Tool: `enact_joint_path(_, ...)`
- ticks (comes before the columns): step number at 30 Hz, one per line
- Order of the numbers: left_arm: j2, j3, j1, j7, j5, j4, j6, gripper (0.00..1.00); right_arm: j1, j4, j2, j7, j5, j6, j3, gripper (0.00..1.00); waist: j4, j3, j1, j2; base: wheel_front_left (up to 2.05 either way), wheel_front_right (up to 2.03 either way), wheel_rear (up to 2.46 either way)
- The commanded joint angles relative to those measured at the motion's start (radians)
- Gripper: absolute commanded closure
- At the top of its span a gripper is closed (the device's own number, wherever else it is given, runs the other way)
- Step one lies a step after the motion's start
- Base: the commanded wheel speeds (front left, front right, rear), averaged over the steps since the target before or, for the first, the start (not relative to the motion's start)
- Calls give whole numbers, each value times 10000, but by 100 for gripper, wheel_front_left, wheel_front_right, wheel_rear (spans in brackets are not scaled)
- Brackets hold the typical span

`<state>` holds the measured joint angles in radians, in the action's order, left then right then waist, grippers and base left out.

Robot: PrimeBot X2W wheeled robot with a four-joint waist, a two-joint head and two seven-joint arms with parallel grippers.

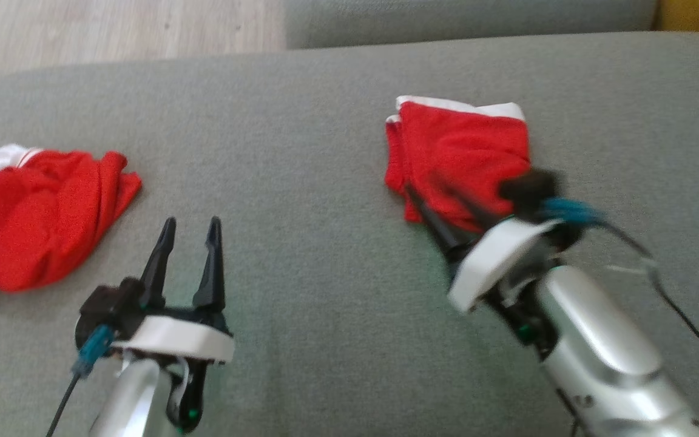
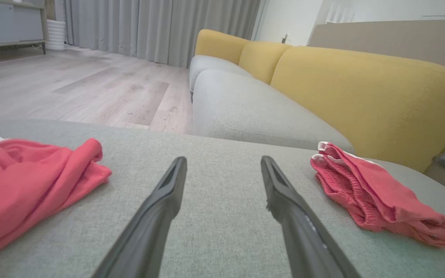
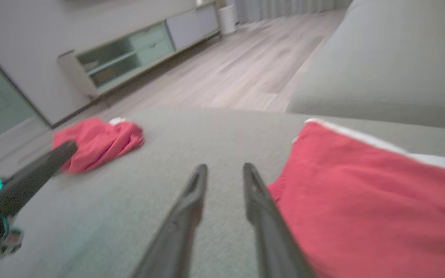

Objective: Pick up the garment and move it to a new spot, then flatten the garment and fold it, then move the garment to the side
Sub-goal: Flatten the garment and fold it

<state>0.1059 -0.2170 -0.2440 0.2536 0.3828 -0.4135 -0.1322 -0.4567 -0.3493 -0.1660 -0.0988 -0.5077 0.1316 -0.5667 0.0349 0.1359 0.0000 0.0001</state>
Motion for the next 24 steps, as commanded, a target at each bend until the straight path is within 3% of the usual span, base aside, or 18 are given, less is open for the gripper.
enact_joint_path(1, 167, 540, 69, 82, -132, 280, 15, 0, 335, 512, 115, 538, 202, -9, 624, 0, -244, -311, 0, -1, 0, 0, 0)
enact_joint_path(2, 167, 540, 69, 82, -132, 280, 15, 0, 335, 512, 115, 538, 202, -9, 624, 0, -244, -311, 0, -1, 0, 0, 0)
enact_joint_path(7, 210, 1077, 464, 82, -244, 299, 23, 0, 1570, 1190, 280, 1459, 670, -9, 2717, 0, -588, -780, 0, -1, 0, 0, 0)
enact_joint_path(12, 317, 1603, 873, 82, -375, 384, 73, 0, 2770, 1534, 310, 1409, 1345, -9, 4157, 0, -953, -1130, 0, -1, 0, 0, 0)
enact_joint_path(24, 282, 2070, 1374, 82, -588, 440, 121, 0, 3561, 1889, 348, 896, 1867, -9, 4647, 0, -1320, -1464, 0, -1, 0, 0, 0)
